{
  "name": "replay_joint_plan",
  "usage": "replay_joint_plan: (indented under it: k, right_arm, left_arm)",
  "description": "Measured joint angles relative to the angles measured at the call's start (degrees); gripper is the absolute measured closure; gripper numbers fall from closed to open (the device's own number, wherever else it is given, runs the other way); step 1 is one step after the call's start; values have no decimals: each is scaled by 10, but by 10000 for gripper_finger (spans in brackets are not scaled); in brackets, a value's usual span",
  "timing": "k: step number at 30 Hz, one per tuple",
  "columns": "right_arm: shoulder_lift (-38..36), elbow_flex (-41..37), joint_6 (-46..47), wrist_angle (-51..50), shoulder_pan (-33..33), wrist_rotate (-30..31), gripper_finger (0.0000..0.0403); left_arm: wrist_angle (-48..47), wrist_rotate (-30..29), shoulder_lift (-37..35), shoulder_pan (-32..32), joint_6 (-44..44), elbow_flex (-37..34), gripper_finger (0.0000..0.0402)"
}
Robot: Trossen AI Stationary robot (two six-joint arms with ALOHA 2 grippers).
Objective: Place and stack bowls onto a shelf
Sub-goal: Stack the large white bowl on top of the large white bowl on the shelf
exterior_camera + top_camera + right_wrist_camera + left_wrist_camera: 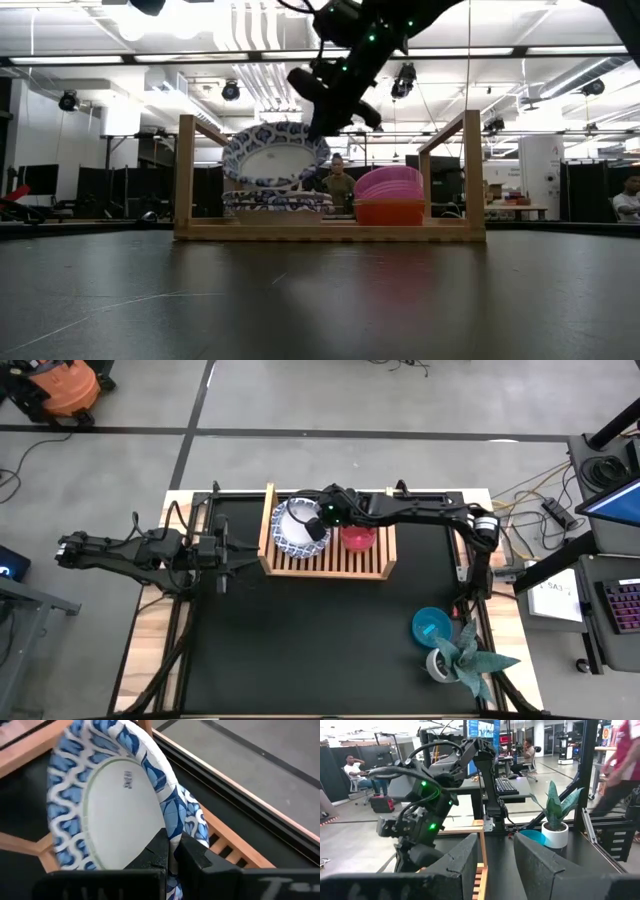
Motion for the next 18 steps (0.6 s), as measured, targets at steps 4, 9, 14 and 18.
replay_joint_plan:
  k: [4,9,14,18]
  right_arm:
    - [9,0,0,4,-3,0,385]
    - [9,0,1,5,-9,0,337]
    - [9,0,2,4,-13,0,280]
    - [8,0,1,1,-15,0,249]
  left_arm:
    - [-1,0,0,0,0,0,290]
    - [-2,0,0,0,0,0,290]
    - [-2,0,0,0,0,0,290]
    - [-8,0,1,0,0,0,290]
